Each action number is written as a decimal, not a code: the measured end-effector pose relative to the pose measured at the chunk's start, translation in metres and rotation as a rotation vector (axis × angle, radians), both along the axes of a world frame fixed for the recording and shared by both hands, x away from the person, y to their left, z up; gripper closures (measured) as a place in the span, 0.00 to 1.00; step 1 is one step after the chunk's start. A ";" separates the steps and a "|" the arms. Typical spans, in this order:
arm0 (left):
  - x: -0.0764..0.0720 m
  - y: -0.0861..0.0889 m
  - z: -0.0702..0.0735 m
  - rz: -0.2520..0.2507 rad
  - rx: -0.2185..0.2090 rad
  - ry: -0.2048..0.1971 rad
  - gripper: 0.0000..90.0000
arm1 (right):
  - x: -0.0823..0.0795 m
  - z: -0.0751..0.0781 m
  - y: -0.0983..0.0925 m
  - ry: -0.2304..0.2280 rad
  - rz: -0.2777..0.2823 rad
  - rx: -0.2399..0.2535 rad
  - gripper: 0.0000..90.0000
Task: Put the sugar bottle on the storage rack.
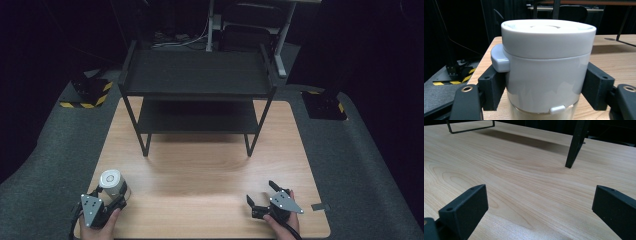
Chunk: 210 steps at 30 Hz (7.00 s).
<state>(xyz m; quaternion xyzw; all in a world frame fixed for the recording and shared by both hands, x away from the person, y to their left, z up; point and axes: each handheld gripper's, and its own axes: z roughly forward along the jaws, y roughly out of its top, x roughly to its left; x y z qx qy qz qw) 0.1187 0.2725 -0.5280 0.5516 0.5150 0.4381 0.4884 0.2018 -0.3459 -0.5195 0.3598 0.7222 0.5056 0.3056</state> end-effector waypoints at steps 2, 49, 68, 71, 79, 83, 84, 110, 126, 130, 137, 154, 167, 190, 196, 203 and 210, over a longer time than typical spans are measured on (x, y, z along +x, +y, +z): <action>0.000 0.000 0.000 0.001 0.000 -0.001 0.32 | 0.000 0.000 0.000 0.000 0.000 0.000 0.00; 0.001 -0.023 0.015 -0.021 0.006 -0.038 0.34 | 0.000 -0.001 -0.001 -0.007 0.003 0.001 0.00; 0.021 -0.036 0.052 -0.067 -0.019 -0.046 0.33 | -0.001 -0.001 0.000 -0.009 0.000 -0.001 0.00; 0.025 -0.039 0.058 -0.075 -0.015 -0.051 0.33 | -0.001 -0.001 0.000 -0.010 0.001 -0.001 0.00; 0.046 -0.054 0.085 -0.111 -0.025 -0.046 0.33 | -0.001 -0.002 -0.001 -0.012 0.005 0.000 0.00; 0.056 -0.064 0.098 -0.132 -0.025 -0.048 0.33 | -0.001 -0.002 -0.001 -0.013 0.006 0.001 0.00; 0.059 -0.067 0.101 -0.138 -0.025 -0.049 0.33 | -0.001 -0.002 -0.001 -0.012 0.007 0.002 0.00; 0.136 -0.138 0.154 -0.238 -0.013 -0.044 0.33 | -0.001 -0.003 -0.005 -0.015 0.018 0.023 0.00; 0.181 -0.152 0.156 -0.190 -0.004 -0.051 0.33 | 0.000 -0.005 -0.008 -0.018 0.025 0.041 0.00; 0.190 -0.155 0.155 -0.171 -0.001 -0.056 0.33 | 0.000 -0.005 -0.009 -0.017 0.028 0.045 0.00; 0.206 -0.159 0.152 -0.147 0.003 -0.060 0.33 | 0.001 -0.005 -0.011 -0.017 0.031 0.056 0.00; 0.220 -0.166 0.139 -0.127 0.008 -0.056 0.33 | 0.001 -0.006 -0.012 -0.018 0.033 0.071 0.00; 0.221 -0.162 0.141 -0.141 0.000 -0.039 0.30 | 0.001 -0.007 -0.012 -0.020 0.031 0.069 0.00; 0.151 -0.115 0.123 -0.211 -0.056 -0.108 0.00 | 0.000 -0.006 -0.009 -0.021 0.025 0.051 0.00; 0.129 -0.101 0.109 -0.228 -0.053 -0.120 0.00 | 0.000 -0.005 -0.008 -0.022 0.023 0.044 0.00; 0.110 -0.088 0.094 -0.235 -0.052 -0.119 0.00 | 0.000 -0.005 -0.008 -0.023 0.025 0.041 0.00; 0.092 -0.073 0.071 -0.252 -0.046 -0.119 0.00 | 0.000 -0.005 -0.007 -0.023 0.022 0.038 0.00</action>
